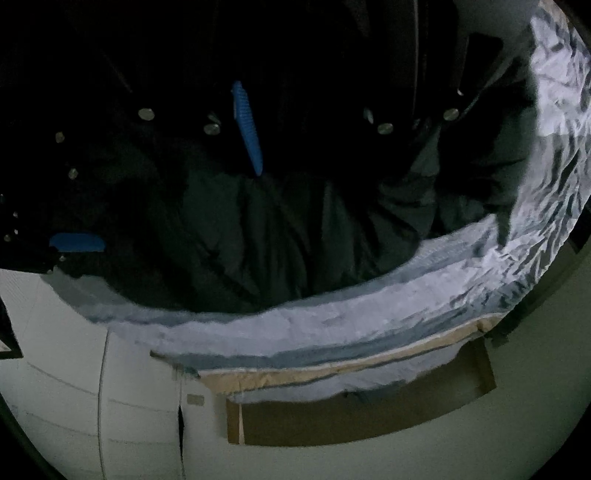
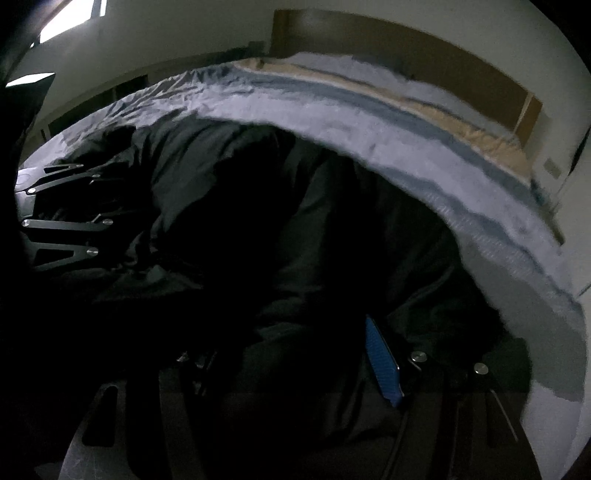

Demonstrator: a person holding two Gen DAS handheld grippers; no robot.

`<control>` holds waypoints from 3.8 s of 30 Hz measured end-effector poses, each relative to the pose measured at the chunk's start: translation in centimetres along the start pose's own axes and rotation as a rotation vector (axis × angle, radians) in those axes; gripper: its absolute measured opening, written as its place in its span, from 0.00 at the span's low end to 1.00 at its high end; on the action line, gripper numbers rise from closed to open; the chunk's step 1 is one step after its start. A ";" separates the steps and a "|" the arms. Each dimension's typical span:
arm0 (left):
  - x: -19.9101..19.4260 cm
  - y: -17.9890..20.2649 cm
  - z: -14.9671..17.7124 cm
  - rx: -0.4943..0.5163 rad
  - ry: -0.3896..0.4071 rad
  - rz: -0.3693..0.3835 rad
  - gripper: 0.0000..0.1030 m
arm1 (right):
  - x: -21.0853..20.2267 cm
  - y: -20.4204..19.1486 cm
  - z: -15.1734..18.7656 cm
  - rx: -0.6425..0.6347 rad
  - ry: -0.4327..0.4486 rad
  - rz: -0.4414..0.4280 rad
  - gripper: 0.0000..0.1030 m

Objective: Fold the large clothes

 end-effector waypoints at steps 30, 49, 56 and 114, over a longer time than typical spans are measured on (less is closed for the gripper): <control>-37.3 -4.5 17.0 -0.127 -0.016 -0.066 0.64 | -37.3 -1.4 13.0 0.321 0.200 0.022 0.92; -38.0 -13.0 35.1 -0.407 -0.173 -0.146 0.66 | -33.2 6.8 30.4 0.660 0.023 0.132 0.99; -33.5 -12.6 36.3 -0.484 -0.186 -0.045 0.66 | -27.0 6.1 33.1 0.700 -0.109 0.151 0.99; -36.9 -3.6 34.2 -0.675 0.088 0.567 0.10 | -30.0 1.0 38.1 0.764 -0.124 -0.441 0.12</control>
Point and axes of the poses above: each gripper's, at about its wrist camera, not at the fingertips, and x roughly the way its jaws point, y to its right, z to its underside, the point moved 7 cm from there along x, roughly the way its jaws point, and after that the axes turned 11 degrees about x, right-handed, at the moved point
